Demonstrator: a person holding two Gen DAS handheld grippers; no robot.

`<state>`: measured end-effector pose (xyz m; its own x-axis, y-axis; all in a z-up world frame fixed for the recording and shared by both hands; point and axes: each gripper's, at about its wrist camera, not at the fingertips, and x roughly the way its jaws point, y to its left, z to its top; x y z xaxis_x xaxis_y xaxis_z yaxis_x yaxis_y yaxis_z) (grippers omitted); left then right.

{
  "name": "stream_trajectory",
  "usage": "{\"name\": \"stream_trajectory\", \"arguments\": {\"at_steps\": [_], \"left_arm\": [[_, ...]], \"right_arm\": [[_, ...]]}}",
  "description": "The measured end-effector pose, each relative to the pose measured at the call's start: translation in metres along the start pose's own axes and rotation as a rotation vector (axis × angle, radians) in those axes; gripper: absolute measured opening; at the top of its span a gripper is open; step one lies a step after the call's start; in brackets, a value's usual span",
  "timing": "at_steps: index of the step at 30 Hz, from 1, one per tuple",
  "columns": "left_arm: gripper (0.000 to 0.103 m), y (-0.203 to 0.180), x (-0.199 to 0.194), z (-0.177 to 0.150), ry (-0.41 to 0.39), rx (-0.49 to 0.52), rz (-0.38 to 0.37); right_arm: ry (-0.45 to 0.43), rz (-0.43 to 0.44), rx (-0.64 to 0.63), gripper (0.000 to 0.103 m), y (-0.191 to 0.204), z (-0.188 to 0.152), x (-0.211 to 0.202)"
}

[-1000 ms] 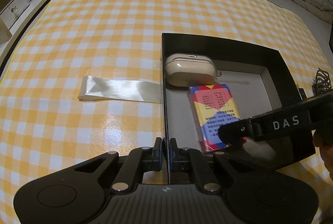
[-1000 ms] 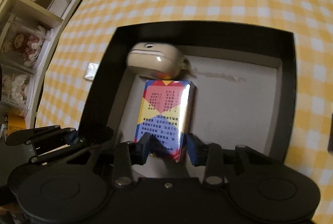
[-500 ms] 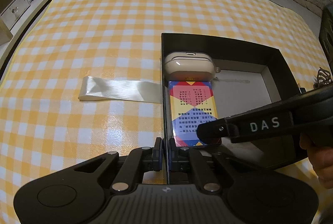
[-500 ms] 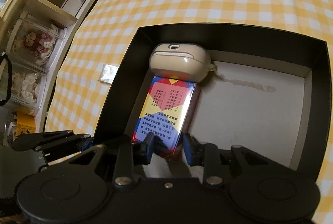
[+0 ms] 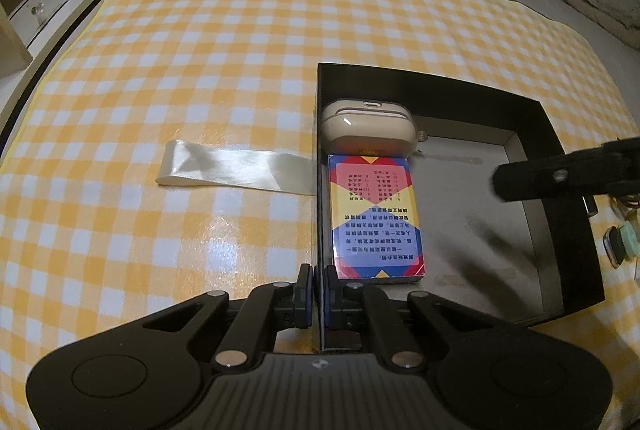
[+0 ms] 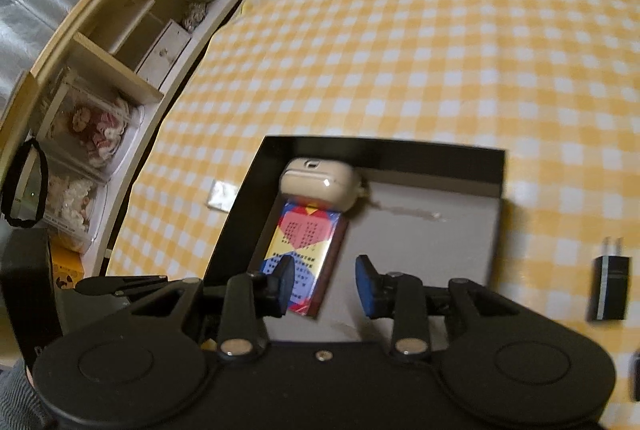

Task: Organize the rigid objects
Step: 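Place the card box in the black box beside the earbud case, release, then grasp the dark coiled cable with the right gripper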

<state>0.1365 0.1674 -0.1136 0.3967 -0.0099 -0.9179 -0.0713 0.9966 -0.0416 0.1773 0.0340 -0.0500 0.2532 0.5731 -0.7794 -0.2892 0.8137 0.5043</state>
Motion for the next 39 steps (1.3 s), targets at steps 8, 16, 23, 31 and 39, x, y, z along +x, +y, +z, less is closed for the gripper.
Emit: {"name": "stream_trajectory", "arguments": {"at_steps": [8, 16, 23, 31, 39], "left_arm": [[0.004, 0.005, -0.015, 0.000, -0.021, -0.028, -0.002], [0.003, 0.002, -0.026, -0.001, -0.033, -0.016, 0.009], [0.003, 0.001, -0.027, -0.002, -0.033, -0.015, 0.011], [0.003, 0.002, -0.026, -0.001, -0.032, -0.013, 0.012], [0.003, 0.001, -0.026, -0.001, -0.032, -0.013, 0.012]], "right_arm": [[-0.109, -0.035, 0.000, 0.050, -0.016, -0.001, -0.046], [-0.243, -0.142, -0.009, 0.083, -0.043, -0.005, -0.093], [-0.320, -0.329, 0.027, 0.083, -0.090, -0.002, -0.120], [-0.242, -0.511, 0.215, 0.080, -0.168, 0.001, -0.115], [-0.186, -0.550, 0.348, 0.077, -0.204, -0.007, -0.106]]}}
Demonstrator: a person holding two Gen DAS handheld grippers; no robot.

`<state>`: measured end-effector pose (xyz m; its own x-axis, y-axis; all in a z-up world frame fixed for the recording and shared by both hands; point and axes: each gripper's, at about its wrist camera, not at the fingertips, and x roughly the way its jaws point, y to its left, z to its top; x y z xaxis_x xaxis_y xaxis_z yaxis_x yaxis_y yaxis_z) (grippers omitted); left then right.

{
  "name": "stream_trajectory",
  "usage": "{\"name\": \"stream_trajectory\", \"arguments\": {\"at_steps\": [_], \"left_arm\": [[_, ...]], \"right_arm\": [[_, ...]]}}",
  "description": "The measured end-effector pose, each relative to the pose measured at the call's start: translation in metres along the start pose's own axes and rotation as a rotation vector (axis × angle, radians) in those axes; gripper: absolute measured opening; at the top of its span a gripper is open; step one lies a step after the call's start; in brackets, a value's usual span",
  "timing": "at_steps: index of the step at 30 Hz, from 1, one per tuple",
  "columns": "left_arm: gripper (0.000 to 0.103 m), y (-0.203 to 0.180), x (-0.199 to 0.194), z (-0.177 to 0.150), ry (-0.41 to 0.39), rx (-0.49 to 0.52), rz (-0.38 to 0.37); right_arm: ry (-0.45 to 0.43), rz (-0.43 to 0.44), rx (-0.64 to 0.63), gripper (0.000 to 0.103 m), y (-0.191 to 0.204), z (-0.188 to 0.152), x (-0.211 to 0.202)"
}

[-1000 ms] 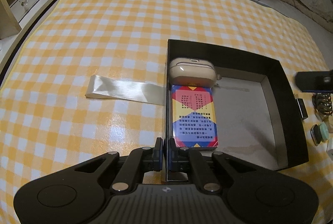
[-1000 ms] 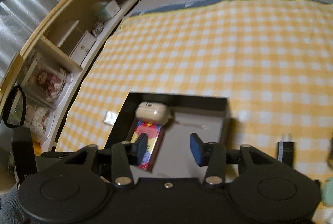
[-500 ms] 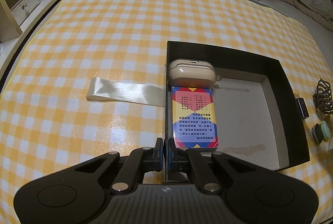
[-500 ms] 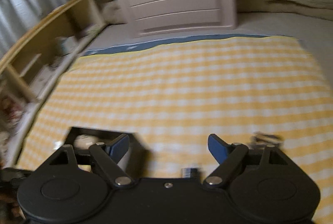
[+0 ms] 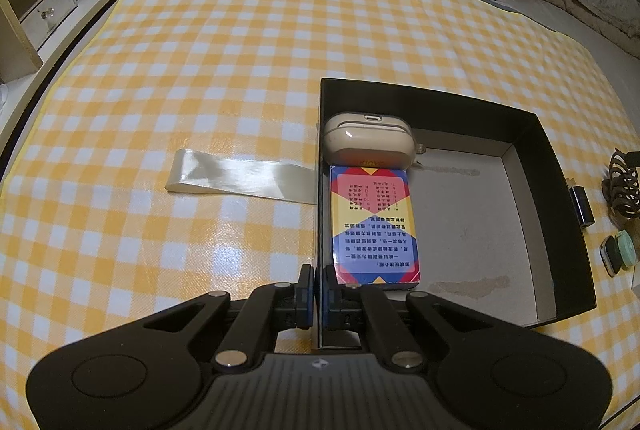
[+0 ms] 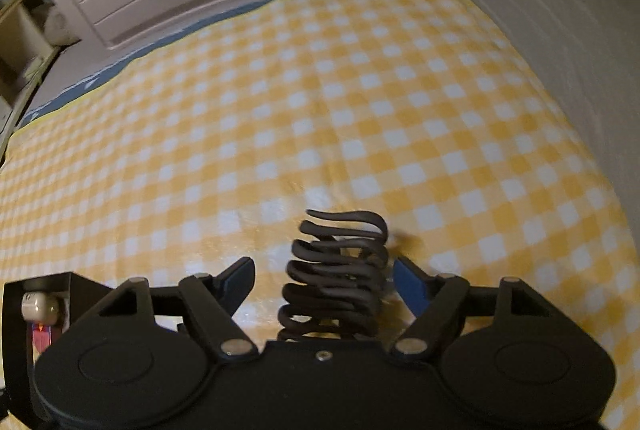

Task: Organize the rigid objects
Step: 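Grasp the dark coiled cable with the right gripper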

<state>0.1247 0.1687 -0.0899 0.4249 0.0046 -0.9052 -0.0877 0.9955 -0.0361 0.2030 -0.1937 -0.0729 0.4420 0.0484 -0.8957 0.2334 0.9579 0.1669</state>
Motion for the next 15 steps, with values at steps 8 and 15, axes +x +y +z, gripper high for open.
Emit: {"name": "stream_trajectory", "arguments": {"at_steps": [8, 15], "left_arm": [[0.003, 0.000, -0.001, -0.001, 0.001, 0.004, 0.000], [0.003, 0.000, 0.000, -0.001, 0.001, 0.007, 0.004]], "right_arm": [[-0.013, -0.081, -0.051, 0.079, 0.023, -0.002, -0.001], [0.017, -0.224, -0.160, 0.079, 0.044, -0.013, 0.030]]}}
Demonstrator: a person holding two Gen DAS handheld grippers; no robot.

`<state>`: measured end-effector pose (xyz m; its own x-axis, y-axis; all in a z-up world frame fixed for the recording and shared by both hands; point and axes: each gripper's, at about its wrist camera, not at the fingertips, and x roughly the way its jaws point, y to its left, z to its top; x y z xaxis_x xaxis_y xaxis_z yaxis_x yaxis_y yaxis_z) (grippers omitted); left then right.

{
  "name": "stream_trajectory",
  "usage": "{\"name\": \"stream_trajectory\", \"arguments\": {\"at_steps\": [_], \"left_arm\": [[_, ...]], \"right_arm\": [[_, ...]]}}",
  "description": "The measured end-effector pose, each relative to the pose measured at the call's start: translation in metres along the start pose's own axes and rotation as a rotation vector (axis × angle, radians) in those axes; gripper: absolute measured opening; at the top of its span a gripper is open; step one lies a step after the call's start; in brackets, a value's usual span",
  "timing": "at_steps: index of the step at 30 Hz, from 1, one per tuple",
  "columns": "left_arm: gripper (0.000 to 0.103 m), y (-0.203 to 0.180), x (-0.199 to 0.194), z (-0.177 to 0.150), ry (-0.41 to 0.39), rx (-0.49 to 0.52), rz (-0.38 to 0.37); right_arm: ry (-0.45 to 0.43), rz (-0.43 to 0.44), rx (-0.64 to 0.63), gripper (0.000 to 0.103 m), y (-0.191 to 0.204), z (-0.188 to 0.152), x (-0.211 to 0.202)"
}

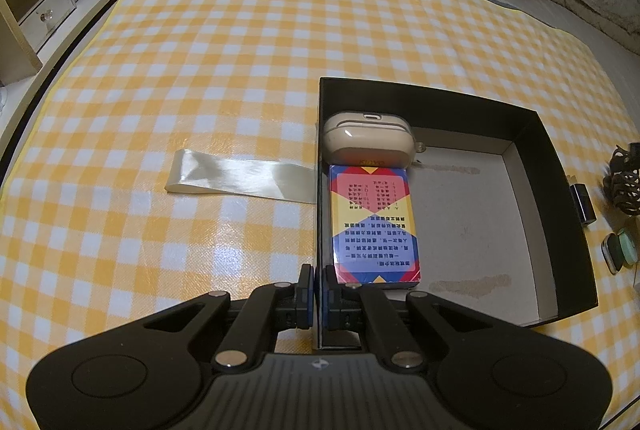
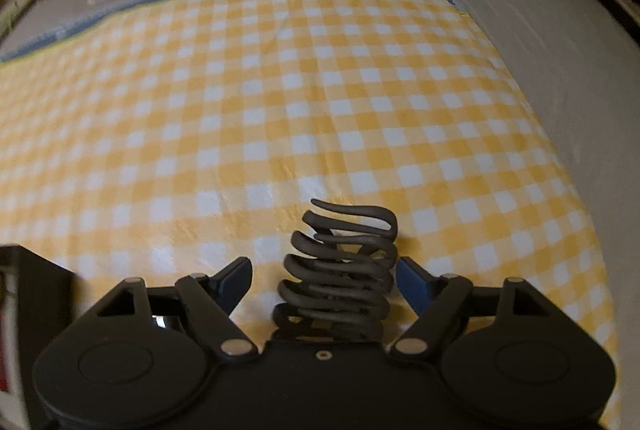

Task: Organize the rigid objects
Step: 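Grasp the dark coiled cable with the right gripper, then lower the coiled cable into the black box beside the card box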

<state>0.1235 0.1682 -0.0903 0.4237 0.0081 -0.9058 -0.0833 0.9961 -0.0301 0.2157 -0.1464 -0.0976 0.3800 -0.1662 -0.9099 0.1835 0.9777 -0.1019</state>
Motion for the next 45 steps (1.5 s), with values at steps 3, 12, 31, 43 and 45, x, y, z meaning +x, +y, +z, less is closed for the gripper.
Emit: {"name": "stream_trajectory", "arguments": {"at_steps": [3, 12, 31, 43, 45], "left_arm": [[0.003, 0.000, 0.000, 0.001, 0.001, -0.001, -0.001], [0.003, 0.000, 0.000, 0.001, 0.002, 0.000, -0.001], [0.003, 0.000, 0.000, 0.002, 0.002, -0.003, -0.002], [0.004, 0.001, 0.000, 0.001, -0.001, 0.001, -0.017], [0.004, 0.002, -0.001, 0.000, -0.002, 0.004, -0.019]], "right_arm": [[0.027, -0.046, -0.021, 0.070, -0.001, -0.002, 0.010], [-0.027, 0.063, -0.020, 0.066, -0.022, -0.006, -0.012], [-0.135, 0.556, -0.160, 0.066, 0.097, -0.013, -0.125], [0.049, 0.507, -0.322, 0.066, 0.220, -0.049, -0.075], [0.071, 0.481, -0.335, 0.066, 0.232, -0.054, -0.065]]}}
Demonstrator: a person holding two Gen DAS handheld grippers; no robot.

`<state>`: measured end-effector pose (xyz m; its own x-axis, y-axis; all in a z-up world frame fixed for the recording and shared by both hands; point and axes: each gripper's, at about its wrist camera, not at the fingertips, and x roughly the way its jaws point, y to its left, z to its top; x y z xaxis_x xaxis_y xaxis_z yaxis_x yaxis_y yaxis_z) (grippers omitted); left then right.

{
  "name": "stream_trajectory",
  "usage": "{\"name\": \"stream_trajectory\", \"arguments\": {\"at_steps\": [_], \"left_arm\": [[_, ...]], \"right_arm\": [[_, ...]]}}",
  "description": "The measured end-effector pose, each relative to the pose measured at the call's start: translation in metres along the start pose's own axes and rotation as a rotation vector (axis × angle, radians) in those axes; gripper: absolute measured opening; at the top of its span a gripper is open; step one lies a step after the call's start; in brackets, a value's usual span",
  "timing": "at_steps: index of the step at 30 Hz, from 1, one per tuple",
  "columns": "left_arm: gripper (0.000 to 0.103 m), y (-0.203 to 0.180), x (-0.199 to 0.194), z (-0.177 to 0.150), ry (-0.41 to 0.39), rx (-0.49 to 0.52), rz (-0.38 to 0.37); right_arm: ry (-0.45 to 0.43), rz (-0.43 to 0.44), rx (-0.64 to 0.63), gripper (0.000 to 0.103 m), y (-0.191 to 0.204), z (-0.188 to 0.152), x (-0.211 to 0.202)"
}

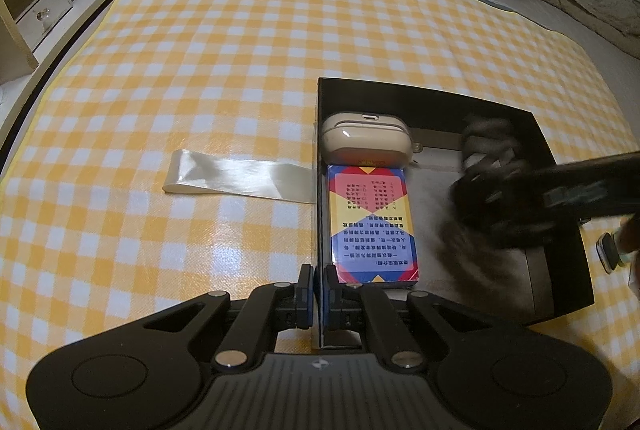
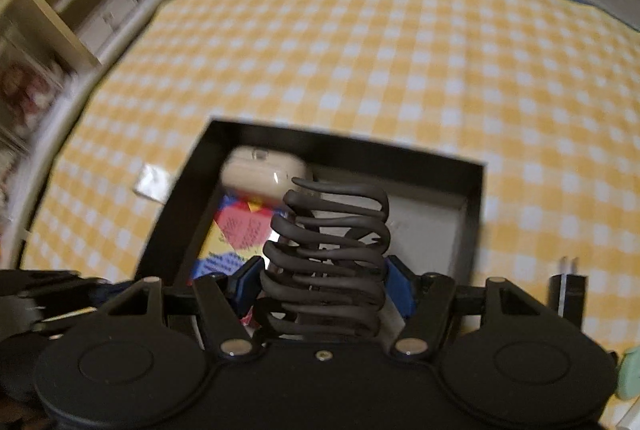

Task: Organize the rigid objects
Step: 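Lower the coiled cable into the black box beside the card box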

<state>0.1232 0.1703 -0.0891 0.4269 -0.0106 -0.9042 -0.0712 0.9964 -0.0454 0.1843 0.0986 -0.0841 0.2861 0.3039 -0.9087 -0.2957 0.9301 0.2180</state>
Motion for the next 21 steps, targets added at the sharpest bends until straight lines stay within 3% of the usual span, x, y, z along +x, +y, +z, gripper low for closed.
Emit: {"name": "stream_trajectory", "arguments": {"at_steps": [4, 10, 21], "left_arm": [[0.005, 0.000, 0.000, 0.002, 0.003, 0.001, -0.006], [0.005, 0.001, -0.001, 0.001, 0.002, -0.001, -0.010], [0.005, -0.001, 0.001, 0.002, 0.004, 0.000, -0.007]], "right_arm": [[0.022, -0.029, -0.015, 0.066, 0.012, 0.000, 0.014], [0.071, 0.009, -0.007, 0.071, 0.017, -0.004, 0.023], [0.037, 0.056, 0.035, 0.073, -0.004, 0.002, -0.010]]}}
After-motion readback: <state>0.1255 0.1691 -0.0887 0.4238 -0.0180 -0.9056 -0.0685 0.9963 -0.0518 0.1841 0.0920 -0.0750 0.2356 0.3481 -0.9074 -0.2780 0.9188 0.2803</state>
